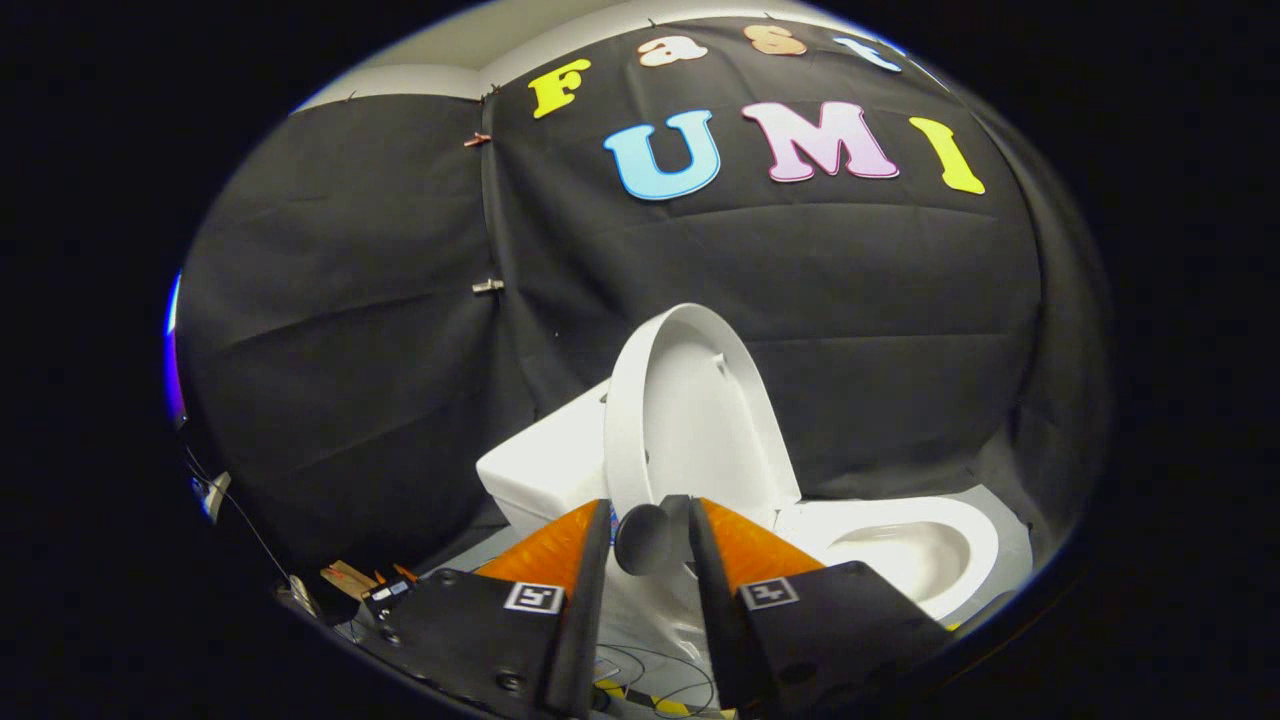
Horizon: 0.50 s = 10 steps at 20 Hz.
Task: Open the toilet lid.
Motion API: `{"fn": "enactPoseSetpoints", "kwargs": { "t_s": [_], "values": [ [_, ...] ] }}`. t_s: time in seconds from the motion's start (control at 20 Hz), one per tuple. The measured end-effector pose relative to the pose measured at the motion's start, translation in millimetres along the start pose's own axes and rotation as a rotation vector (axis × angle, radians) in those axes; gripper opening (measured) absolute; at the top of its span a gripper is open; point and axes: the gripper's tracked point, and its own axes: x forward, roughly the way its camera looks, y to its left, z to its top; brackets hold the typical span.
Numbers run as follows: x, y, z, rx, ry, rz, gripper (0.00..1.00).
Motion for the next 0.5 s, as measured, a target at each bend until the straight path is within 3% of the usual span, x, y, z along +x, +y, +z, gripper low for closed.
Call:
{"fn": "enactPoseSetpoints", "kwargs": {
  "t_s": [0.2, 0.5],
  "values": [
    [-37.8, 2.5, 40.5, -0.070, -0.080, -0.010, 0.97],
    [-128.3, -13.5, 128.4, -0.162, -0.243, -0.119, 0.99]
  ]
}}
